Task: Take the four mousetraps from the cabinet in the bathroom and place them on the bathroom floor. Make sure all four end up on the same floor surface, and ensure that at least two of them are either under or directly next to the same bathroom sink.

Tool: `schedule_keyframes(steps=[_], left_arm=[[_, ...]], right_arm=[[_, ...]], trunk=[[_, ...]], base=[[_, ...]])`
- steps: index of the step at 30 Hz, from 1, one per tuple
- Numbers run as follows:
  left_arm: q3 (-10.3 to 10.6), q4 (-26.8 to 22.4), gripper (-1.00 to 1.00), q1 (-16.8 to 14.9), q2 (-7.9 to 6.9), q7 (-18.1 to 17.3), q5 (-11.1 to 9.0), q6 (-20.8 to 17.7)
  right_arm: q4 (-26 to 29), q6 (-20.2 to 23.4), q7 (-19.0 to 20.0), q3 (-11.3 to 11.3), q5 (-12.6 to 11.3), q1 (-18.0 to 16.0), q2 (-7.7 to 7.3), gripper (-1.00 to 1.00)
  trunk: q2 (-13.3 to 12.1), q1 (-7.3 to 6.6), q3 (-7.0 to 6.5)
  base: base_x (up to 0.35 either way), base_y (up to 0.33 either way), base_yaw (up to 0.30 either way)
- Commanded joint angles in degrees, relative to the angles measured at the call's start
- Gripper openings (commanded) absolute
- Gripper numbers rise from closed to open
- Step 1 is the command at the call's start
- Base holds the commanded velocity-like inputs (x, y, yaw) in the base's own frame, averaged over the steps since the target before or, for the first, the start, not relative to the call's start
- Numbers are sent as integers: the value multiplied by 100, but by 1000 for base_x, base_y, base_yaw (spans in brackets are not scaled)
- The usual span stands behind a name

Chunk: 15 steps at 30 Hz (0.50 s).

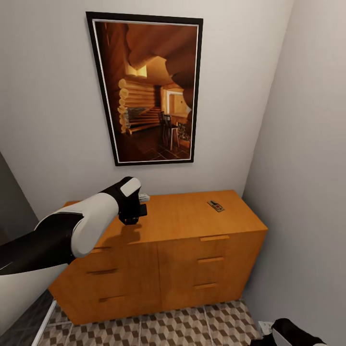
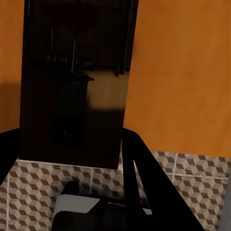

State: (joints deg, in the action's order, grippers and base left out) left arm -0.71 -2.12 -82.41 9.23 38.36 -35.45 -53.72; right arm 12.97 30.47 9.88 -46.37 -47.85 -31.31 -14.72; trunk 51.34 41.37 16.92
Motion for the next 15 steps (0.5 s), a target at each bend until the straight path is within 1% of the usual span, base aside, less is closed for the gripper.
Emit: schedule_keyframes(steps=[1, 2, 3, 6, 7, 10, 11, 13, 14, 15], left_arm=[[-6, -11, -100, -3, -1, 44, -32, -24], [-8, -12, -100, -3, -4, 44, -34, -24], [-11, -14, -100, -3, -14, 39, -37, -27], [-14, -18, -100, -3, -24, 35, -39, -30], [-15, -21, -100, -3, -28, 31, -40, -31], [-16, -23, -100, -3, -31, 21, -40, -34], [-16, -24, -100, -3, -33, 13, -41, -37], [-16, -26, -100, -3, -34, 7, -42, -38], [-20, -31, -100, -3, -39, 3, -47, -40], [-21, -35, -100, -3, -42, 2, -49, -40]], right_arm=[[172, 117, 20, -21, 14, -10, -59, 100], [321, 196, 20, -21, 14, -17, -104, 100], [620, 334, 19, -19, 13, -26, -183, 100], [1052, 503, 9, 2, 13, -33, -287, 100], [1291, 610, 3, 60, 13, -36, -344, 100], [1542, 786, -23, 264, 13, -45, -410, 100], [1653, 917, -53, 505, 13, -55, -438, 100], [1746, 1049, -84, 814, 17, -71, -456, 100], [1836, 1187, -108, 1161, 27, -95, -467, 100], [1886, 1258, -119, 1334, 33, -109, -471, 100]], trunk=[[6, 1, 9], [6, 1, 9], [6, 1, 9], [6, 1, 9], [6, 1, 9], [6, 1, 9], [6, 1, 9], [6, 1, 9], [6, 1, 9], [6, 1, 9]], base=[[0, 0, 0], [0, 0, 0], [0, 0, 0], [0, 0, 0], [0, 0, 0], [0, 0, 0], [0, 0, 0], [0, 0, 0], [0, 0, 0], [0, 0, 0]])
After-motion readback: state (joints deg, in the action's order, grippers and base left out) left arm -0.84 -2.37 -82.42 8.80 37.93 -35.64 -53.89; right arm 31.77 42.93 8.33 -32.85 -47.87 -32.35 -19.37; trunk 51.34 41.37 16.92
